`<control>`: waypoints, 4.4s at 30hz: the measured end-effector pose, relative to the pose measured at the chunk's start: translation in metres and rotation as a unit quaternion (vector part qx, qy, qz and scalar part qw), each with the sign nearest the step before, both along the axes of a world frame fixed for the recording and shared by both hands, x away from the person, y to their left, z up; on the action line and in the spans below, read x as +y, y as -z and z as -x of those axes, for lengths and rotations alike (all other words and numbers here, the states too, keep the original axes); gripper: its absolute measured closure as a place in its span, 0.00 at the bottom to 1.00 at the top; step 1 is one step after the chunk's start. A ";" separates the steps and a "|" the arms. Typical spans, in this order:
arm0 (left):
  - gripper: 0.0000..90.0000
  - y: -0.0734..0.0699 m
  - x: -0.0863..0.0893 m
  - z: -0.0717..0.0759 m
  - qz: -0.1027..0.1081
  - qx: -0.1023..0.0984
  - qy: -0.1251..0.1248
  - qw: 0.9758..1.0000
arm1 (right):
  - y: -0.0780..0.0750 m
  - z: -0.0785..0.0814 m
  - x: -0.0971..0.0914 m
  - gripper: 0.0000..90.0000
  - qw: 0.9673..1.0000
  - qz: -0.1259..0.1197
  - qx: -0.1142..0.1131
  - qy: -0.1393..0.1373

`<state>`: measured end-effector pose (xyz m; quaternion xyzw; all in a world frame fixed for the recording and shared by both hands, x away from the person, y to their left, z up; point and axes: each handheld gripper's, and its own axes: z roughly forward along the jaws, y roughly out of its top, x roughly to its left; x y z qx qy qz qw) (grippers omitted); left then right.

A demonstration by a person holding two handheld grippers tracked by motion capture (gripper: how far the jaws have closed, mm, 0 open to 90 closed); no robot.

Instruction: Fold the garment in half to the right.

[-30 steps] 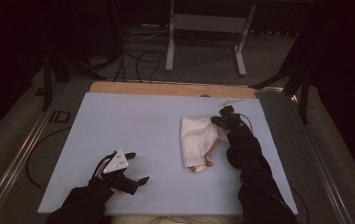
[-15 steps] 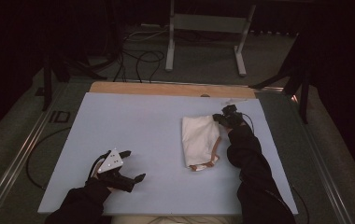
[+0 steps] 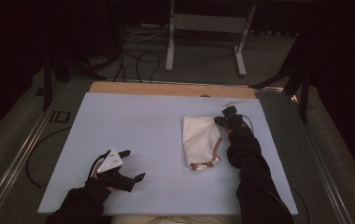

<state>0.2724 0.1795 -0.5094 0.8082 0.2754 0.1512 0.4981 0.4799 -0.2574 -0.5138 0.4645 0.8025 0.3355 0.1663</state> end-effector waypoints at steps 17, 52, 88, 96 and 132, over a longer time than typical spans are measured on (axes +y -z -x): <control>0.00 0.000 0.001 -0.001 -0.002 -0.002 -0.007 1.000 | -0.005 0.006 -0.004 0.72 1.000 0.001 -0.003 0.001; 0.00 -0.001 0.011 -0.004 -0.002 0.017 0.010 1.000 | -0.018 0.032 0.026 0.15 0.991 -0.081 0.026 -0.102; 0.00 -0.004 0.045 0.002 -0.006 0.037 0.005 0.999 | -0.033 0.077 0.047 0.11 0.980 -0.081 -0.025 -0.178; 0.00 -0.004 0.052 0.003 -0.008 0.034 -0.004 0.999 | -0.029 0.093 0.044 0.11 0.978 -0.084 -0.024 -0.192; 0.00 -0.005 0.059 0.004 -0.009 0.027 -0.017 0.999 | -0.009 0.177 -0.016 0.11 0.981 -0.063 -0.039 -0.179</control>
